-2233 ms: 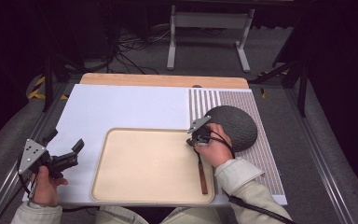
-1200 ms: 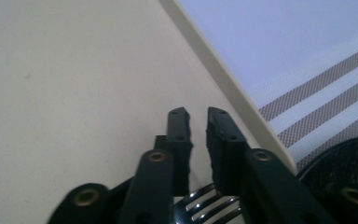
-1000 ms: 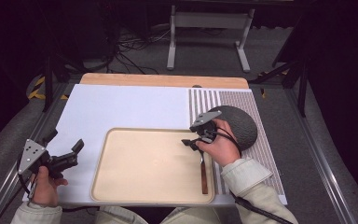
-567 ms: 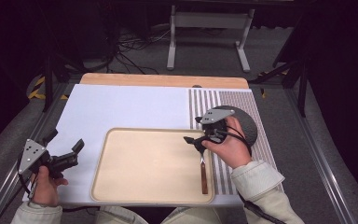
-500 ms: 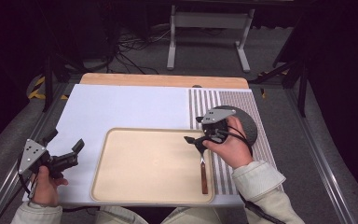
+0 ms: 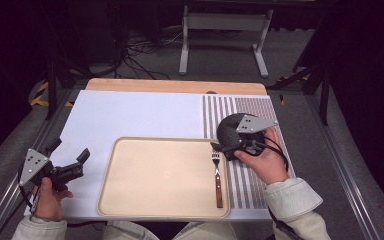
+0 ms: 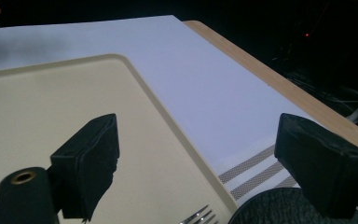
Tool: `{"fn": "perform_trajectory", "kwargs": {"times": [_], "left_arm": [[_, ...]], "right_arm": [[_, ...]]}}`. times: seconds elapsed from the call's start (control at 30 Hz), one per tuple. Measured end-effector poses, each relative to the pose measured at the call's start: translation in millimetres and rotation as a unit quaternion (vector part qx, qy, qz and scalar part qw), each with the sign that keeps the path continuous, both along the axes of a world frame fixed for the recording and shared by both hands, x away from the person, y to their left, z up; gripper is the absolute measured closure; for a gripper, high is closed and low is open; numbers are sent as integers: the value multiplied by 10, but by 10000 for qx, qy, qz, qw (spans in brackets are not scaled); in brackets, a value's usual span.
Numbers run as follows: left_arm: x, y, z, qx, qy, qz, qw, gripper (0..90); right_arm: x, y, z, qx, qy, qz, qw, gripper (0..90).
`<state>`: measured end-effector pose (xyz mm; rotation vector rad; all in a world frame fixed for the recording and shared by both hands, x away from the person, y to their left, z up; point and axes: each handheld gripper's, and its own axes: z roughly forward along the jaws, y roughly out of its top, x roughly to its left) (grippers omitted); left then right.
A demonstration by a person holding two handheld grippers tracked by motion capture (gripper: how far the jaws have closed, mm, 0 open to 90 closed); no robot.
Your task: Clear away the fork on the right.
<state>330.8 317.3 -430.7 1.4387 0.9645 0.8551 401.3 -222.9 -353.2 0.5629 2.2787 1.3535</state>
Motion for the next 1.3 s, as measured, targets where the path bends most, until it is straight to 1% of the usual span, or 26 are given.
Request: {"fn": "perform_trajectory", "kwargs": {"times": [0.07,0.23,0.4,0.43,0.53,0.7,0.93,1.13,1.3], "left_arm": [[1,1,1,-5,-12,7,10000,4],[0,-1,1,-19,-5,23,10000,4],[-1,5,2,-10,7,41,10000,4],[-1,5,2,-10,7,41,10000,5],[-2,2,1,-11,4,42,10000,4],[-2,5,3,2,19,56,10000,5],[1,5,-2,3,9,66,10000,5],[1,6,-4,1,7,68,10000,5],[2,9,-7,1,17,75,10000,5]], "right_arm": [[-26,-65,7,77,-66,-38,9999,151],[-104,-232,-10,310,-108,-125,9994,144],[-189,-414,-61,482,-178,-245,9984,141],[-189,-414,-61,482,-178,-245,9984,141],[-244,-550,-111,585,-196,-413,9972,140],[-310,-718,-201,819,-210,-580,9947,136],[-392,-938,-375,1023,-167,-814,9913,130],[-434,-1056,-495,1193,-171,-936,9883,127],[-472,-1133,-603,1272,-112,-1049,9862,124]]}}
